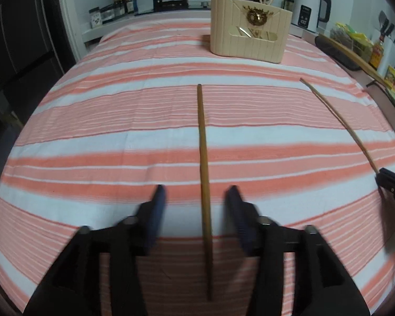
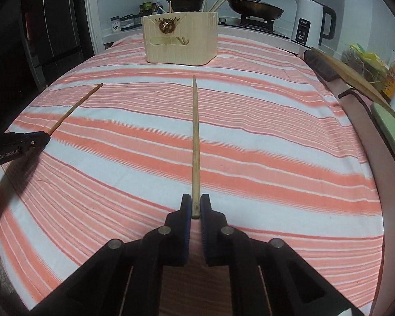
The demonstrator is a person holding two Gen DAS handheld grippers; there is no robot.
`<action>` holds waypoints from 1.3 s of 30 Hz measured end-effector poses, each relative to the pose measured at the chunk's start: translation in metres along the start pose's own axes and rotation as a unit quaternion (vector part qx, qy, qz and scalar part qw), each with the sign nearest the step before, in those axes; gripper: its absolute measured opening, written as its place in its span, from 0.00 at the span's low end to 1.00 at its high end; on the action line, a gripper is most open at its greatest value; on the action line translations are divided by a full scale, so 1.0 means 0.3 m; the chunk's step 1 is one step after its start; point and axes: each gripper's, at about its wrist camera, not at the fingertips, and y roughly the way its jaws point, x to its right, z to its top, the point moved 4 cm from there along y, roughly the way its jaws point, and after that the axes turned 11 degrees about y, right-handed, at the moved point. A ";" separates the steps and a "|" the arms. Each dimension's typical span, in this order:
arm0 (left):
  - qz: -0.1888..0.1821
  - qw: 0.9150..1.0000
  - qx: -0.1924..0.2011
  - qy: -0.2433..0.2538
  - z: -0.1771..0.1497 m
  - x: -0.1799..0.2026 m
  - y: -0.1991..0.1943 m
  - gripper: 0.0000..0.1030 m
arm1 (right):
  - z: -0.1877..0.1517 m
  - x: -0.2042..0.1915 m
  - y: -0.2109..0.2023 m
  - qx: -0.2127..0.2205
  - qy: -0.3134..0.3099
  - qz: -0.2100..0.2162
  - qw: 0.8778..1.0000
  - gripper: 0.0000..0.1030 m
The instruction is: Organize utensils
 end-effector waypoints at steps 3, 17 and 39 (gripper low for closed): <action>-0.006 1.000 -0.008 -0.018 -0.003 -0.026 0.032 0.95 | 0.021 0.002 0.021 -0.001 -0.003 0.005 1.000 0.18; -0.038 0.998 -0.012 0.041 -0.037 -0.017 0.011 1.00 | 0.029 0.006 0.033 -0.003 -0.004 0.022 1.000 0.25; -0.019 0.999 0.023 0.030 -0.169 0.057 -0.128 0.69 | -0.032 0.021 -0.017 0.002 -0.026 0.017 1.000 0.40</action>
